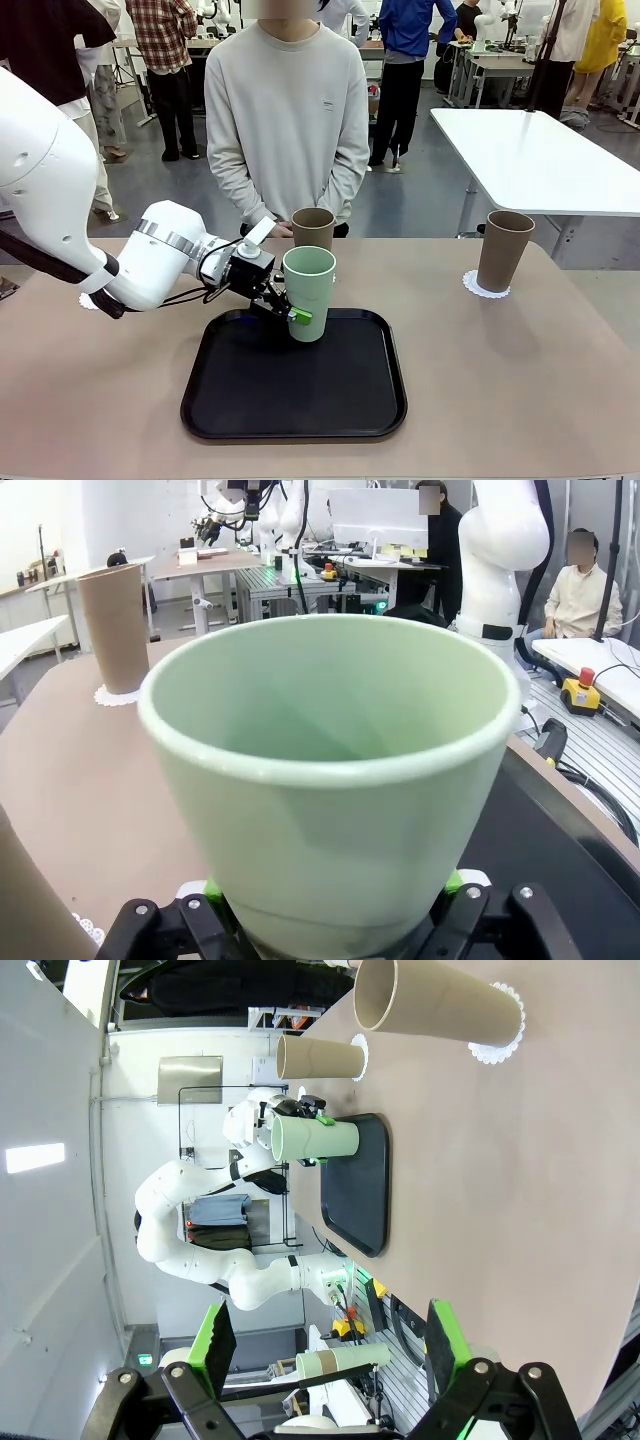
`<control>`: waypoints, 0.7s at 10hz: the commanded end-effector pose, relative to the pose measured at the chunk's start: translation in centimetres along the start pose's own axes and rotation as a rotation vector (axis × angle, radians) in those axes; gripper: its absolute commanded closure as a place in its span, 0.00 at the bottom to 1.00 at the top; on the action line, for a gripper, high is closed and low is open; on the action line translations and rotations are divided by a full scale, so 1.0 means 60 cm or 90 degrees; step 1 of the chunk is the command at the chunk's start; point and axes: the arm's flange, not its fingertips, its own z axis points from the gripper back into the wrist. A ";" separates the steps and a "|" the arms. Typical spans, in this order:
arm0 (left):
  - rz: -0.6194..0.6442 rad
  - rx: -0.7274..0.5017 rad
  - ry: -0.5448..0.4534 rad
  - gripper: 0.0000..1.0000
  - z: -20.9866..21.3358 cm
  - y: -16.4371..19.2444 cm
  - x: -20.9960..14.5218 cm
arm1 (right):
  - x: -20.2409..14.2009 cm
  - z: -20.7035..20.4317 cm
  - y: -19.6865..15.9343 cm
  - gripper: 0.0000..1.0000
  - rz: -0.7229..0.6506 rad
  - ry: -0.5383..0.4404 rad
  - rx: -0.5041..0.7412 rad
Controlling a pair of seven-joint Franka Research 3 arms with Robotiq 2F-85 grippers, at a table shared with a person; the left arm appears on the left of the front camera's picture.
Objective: Place coasters on the table and set cups on them.
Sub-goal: Take one Reusable plastic cup from the Flat Tray and place it on a coaster set by the human.
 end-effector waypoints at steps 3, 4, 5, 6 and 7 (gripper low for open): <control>0.023 0.082 0.009 0.71 0.108 -0.109 0.118 | -0.001 0.000 0.001 0.00 -0.002 -0.001 0.000; 0.031 0.105 -0.035 0.71 0.149 -0.141 0.155 | -0.001 0.000 0.001 0.00 -0.002 -0.001 0.000; 0.031 0.135 -0.070 0.71 0.193 -0.165 0.190 | -0.001 0.000 0.001 0.00 -0.002 -0.001 0.000; 0.025 0.141 -0.092 0.71 0.222 -0.182 0.213 | -0.001 0.000 0.001 0.00 -0.002 -0.001 0.000; 0.024 0.154 -0.102 0.71 0.241 -0.193 0.227 | -0.001 0.000 0.001 0.00 -0.002 -0.001 0.000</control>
